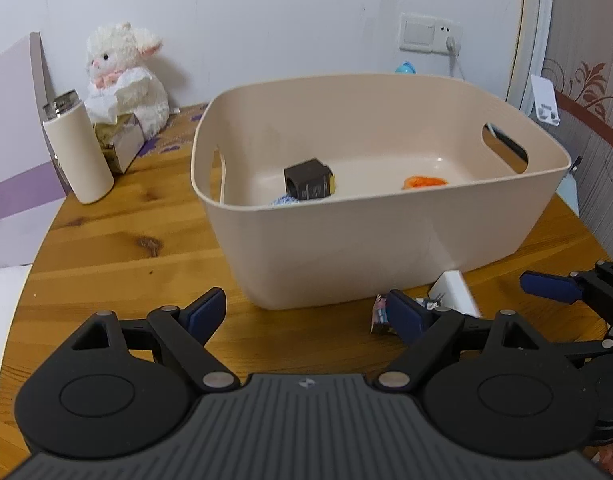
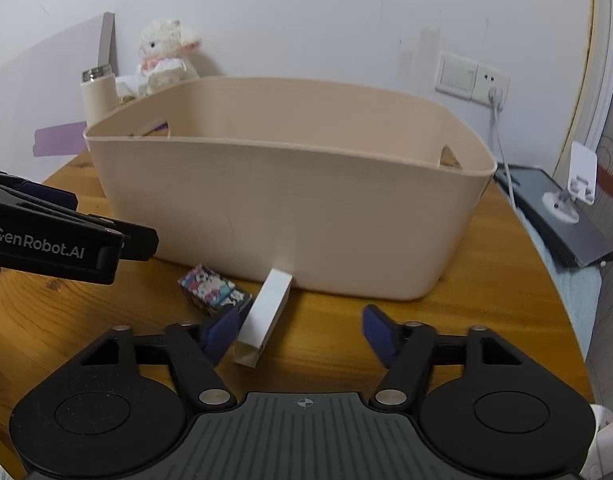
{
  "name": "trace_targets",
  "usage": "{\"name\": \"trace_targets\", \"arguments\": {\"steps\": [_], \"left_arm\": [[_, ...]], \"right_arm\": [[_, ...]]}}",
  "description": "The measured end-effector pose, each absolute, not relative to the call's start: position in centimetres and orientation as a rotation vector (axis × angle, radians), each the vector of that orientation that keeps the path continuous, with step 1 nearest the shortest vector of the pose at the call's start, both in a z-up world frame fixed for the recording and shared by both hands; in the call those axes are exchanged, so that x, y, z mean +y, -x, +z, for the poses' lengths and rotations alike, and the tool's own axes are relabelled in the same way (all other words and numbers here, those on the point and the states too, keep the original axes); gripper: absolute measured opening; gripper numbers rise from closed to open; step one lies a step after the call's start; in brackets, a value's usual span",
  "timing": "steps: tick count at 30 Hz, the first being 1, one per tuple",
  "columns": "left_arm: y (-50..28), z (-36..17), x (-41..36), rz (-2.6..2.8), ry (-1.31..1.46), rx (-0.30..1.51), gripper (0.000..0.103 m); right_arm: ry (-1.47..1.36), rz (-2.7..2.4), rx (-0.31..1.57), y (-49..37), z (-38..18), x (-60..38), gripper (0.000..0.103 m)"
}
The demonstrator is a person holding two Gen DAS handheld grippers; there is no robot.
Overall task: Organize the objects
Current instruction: 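Grasp the white medicine box with the right tool, then grasp the Hello Kitty box with the left tool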
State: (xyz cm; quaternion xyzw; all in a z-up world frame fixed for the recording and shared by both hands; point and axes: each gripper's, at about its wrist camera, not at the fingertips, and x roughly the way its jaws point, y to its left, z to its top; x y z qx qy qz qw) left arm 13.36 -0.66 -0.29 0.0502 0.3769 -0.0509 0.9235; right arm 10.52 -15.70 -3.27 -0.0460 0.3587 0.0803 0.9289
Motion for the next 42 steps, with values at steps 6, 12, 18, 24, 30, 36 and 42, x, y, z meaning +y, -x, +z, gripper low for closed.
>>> {"name": "trace_targets", "arguments": {"steps": [6, 12, 18, 24, 30, 36, 42], "left_arm": [[-14.0, -1.7, -0.8, -0.113, -0.092, 0.814, 0.088], [-14.3, -2.7, -1.8, -0.172, -0.074, 0.852, 0.088], [-14.6, -3.6, -3.1, -0.201, -0.087, 0.875, 0.088], [-15.3, -4.6, -4.0, -0.238, -0.066, 0.901, 0.088], [-16.2, -5.8, -4.0, -0.193, -0.069, 0.903, 0.088], [-16.6, -5.8, -3.2, -0.198, -0.044, 0.907, 0.088], [-16.5, -5.6, -3.2, -0.203, 0.027, 0.912, 0.091]], "right_arm": [[0.085, 0.151, 0.756, -11.0, -3.7, -16.4, 0.031], [0.086, 0.121, 0.756, -11.0, -3.6, -17.6, 0.028], [0.079, 0.118, 0.748, -9.9, -3.8, -18.5, 0.037], [0.071, 0.139, 0.731, -9.0, -3.2, -18.8, 0.048], [0.088, 0.184, 0.739, -8.8, -3.2, -17.9, 0.055], [0.098, 0.217, 0.759, -9.5, -3.9, -16.6, 0.059], [0.109, 0.207, 0.772, -10.5, -4.6, -15.7, 0.063]]}}
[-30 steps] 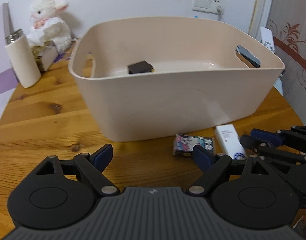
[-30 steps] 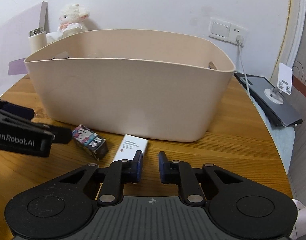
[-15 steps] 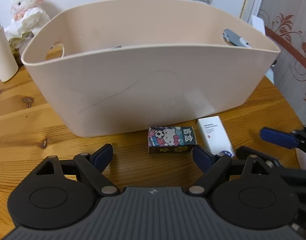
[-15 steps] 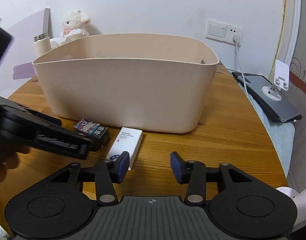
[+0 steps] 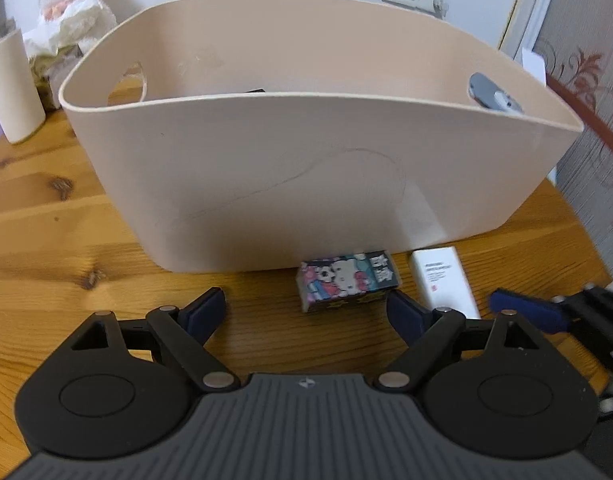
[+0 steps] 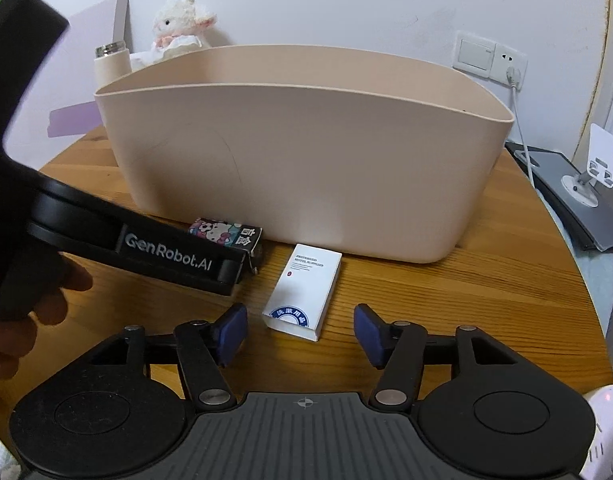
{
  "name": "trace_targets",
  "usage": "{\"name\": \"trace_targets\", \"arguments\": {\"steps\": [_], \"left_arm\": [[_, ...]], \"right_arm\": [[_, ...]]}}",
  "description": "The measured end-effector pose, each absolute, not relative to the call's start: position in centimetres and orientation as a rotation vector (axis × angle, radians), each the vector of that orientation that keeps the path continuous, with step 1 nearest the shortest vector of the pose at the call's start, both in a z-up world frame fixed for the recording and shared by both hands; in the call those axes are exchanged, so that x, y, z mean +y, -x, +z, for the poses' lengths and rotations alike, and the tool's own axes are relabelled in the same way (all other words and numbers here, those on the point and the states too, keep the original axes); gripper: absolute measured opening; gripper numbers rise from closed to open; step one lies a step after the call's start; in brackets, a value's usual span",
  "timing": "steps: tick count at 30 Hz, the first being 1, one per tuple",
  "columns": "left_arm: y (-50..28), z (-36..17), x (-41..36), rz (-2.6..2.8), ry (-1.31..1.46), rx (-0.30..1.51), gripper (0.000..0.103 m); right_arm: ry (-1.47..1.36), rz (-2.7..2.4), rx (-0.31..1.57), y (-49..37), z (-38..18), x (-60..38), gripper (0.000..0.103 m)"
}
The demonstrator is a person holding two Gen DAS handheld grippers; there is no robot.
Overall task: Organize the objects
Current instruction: 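Grasp the Hello Kitty box with the left tool, then carry the Hello Kitty box and medicine box over the bin and release both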
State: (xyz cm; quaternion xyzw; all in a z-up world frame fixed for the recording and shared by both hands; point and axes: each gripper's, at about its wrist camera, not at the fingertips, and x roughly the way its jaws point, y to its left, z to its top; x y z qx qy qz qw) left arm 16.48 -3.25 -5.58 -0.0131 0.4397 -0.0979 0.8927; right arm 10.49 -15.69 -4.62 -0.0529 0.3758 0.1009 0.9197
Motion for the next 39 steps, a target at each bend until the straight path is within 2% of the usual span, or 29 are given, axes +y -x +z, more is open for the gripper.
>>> {"name": "trace_targets", "arguments": {"steps": [11, 12, 17, 18, 28, 39], "left_arm": [[-16.7, -6.2, -4.8, -0.103, -0.037, 0.879, 0.090], [-16.6, -6.2, -4.8, -0.100, -0.045, 0.877, 0.085], [-15.6, -5.8, -4.0, -0.104, -0.053, 0.858, 0.059], [-15.3, -5.8, -3.9, -0.122, -0.062, 0.855, 0.052], [-13.1, -5.2, -2.8, -0.193, -0.072, 0.867, 0.051], [-10.4, 0.7, -2.2, -0.240, -0.070, 0.716, 0.051]], "right_arm": [[0.077, 0.145, 0.761, -11.6, -5.0, -16.9, 0.062], [0.071, 0.148, 0.759, -11.6, -5.0, -17.0, 0.062], [0.079, 0.150, 0.755, -11.7, -4.8, -16.7, 0.029], [0.085, 0.148, 0.755, -11.6, -4.8, -16.6, 0.029], [0.074, 0.123, 0.725, -9.6, -3.0, -17.0, 0.028], [0.094, 0.099, 0.551, -6.4, 3.0, -16.8, 0.029]]}}
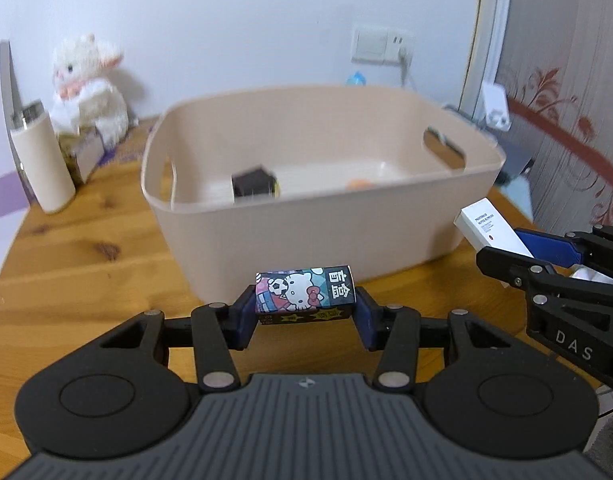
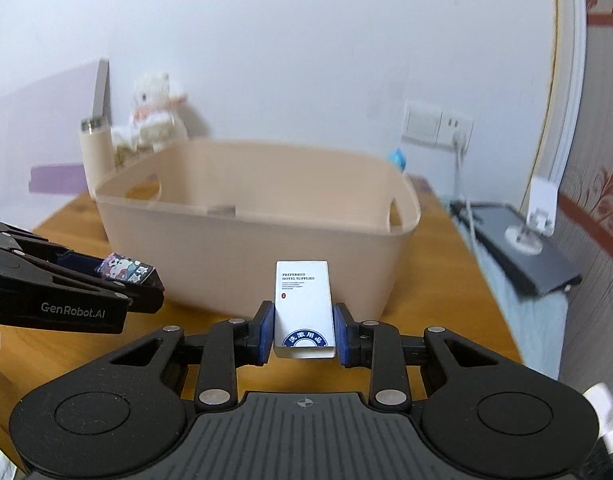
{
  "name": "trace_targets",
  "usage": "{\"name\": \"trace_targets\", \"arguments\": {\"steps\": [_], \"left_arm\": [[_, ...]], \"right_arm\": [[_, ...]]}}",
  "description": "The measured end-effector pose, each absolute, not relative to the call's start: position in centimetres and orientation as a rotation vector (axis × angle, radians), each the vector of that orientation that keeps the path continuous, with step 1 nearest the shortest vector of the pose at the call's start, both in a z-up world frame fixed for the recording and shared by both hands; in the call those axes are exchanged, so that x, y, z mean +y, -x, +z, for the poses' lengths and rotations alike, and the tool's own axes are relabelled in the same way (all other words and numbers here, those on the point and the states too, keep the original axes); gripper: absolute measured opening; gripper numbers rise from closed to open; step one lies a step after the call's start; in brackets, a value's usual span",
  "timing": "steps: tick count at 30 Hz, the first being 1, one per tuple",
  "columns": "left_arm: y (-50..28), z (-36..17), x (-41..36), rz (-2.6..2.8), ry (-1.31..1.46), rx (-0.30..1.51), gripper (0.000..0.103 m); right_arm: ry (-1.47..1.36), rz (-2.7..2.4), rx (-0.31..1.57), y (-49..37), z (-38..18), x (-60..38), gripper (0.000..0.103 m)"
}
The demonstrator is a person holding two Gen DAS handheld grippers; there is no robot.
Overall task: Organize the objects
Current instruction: 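Carry the Hello Kitty box and medicine box over the bin and release both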
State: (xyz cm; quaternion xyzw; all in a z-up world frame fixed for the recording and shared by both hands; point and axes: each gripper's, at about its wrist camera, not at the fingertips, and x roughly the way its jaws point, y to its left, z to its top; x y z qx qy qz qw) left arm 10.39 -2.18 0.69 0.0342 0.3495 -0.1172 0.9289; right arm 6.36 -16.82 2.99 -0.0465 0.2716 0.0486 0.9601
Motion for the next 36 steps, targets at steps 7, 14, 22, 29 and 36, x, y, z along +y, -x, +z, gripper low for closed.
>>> {"name": "trace_targets", "arguments": {"steps": [7, 14, 22, 29, 36], "left_arm": [[-10.4, 4.2, -2.2, -0.252, -0.066, 0.642, 0.051], [-12.2, 6.7, -2.0, -0.243, -0.075, 0.594, 0.052], [-16.6, 7.4, -3.2, -0.206, -0.097, 0.602, 0.051], [-21.2, 4.9, -3.6, -0.160, -0.116, 0.705, 0.052], [-23.9, 2.0, -3.5, -0.144, -0.115, 0.832, 0.052]], "right_arm": [[0.089, 0.080, 0.443, -6.5, 6.9, -17.3, 0.029], [0.090, 0.060, 0.370, -8.1, 9.8, -17.6, 0.029], [0.083, 0.035, 0.366, -11.8, 10.8, -17.8, 0.029], [0.077, 0.034, 0.425, -15.3, 9.1, -17.1, 0.029], [0.104, 0.041, 0.556, -18.3, 5.6, -16.1, 0.029]]}}
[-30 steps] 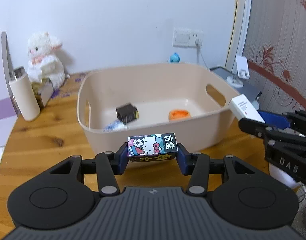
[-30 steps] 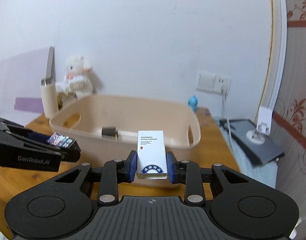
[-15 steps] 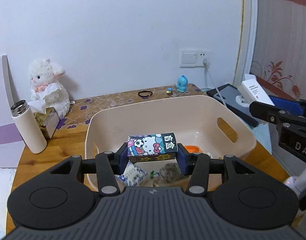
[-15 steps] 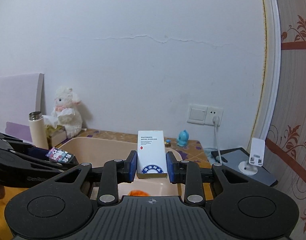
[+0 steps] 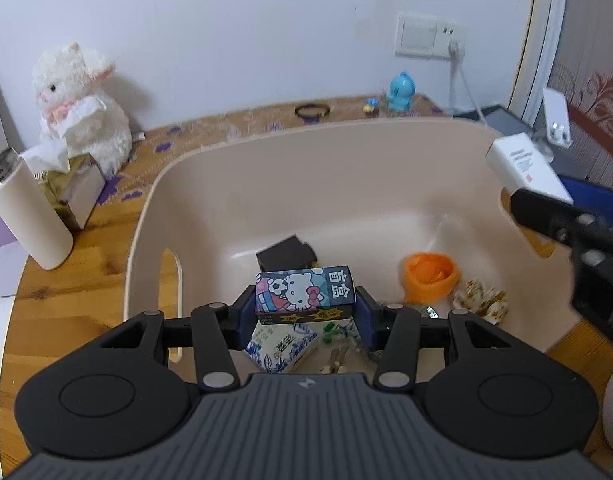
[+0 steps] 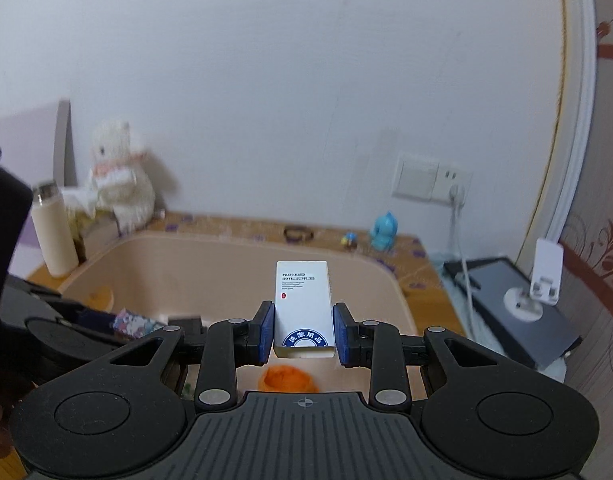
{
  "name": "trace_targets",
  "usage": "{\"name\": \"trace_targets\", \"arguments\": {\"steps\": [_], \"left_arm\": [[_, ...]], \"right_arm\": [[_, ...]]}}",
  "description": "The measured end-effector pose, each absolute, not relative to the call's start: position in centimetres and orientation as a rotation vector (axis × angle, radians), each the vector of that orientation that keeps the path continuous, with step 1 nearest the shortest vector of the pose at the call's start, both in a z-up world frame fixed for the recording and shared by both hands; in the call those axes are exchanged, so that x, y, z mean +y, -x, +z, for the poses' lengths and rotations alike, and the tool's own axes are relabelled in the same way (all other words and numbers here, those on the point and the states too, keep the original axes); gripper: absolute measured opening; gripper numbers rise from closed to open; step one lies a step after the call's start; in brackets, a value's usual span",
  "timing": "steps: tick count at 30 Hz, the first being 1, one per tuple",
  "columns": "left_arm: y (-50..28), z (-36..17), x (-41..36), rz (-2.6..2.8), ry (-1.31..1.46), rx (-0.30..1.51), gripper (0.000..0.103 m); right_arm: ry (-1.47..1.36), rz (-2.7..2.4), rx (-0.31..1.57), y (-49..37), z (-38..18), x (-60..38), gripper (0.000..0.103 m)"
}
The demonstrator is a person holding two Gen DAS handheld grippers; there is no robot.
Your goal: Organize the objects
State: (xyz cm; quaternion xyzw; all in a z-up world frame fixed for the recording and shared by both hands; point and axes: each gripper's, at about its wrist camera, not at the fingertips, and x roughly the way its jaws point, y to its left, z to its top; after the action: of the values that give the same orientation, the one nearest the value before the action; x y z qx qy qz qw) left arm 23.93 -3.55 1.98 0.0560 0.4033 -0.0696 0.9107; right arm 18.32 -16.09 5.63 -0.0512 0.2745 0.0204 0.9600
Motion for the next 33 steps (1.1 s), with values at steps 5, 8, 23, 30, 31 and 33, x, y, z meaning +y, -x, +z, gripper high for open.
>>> {"name": "trace_targets", "arguments": {"steps": [5, 8, 23, 30, 31, 33], "left_arm": [[-24.5, 1.1, -3.3, -0.147, -0.121, 0.876, 0.052], [-24.2, 1.4, -3.2, -0.154, -0.132, 0.866, 0.054], [-20.3, 5.3, -2.3, -0.139, -0.085, 0.779, 0.075], [-17.4, 6.4, -2.4, -0.130, -0.118, 0.746, 0.075], [-17.0, 6.5, -2.3, -0.130, -0.119, 0.739, 0.075], [-16.0, 6.7, -2.2, -0.133, -0.119, 0.727, 0.075]], "right_arm": [[0.107, 0.057, 0.633, -19.1, 3.8, -15.8, 0.034], [0.100, 0.057, 0.651, -19.1, 3.6, -15.9, 0.042], [0.094, 0.003, 0.567, -14.4, 7.2, -16.2, 0.073], [0.083, 0.005, 0.530, -11.5, 8.6, -16.6, 0.076], [0.082, 0.005, 0.525, -11.1, 8.8, -16.7, 0.076], [0.078, 0.004, 0.517, -10.3, 9.0, -16.9, 0.078]]}}
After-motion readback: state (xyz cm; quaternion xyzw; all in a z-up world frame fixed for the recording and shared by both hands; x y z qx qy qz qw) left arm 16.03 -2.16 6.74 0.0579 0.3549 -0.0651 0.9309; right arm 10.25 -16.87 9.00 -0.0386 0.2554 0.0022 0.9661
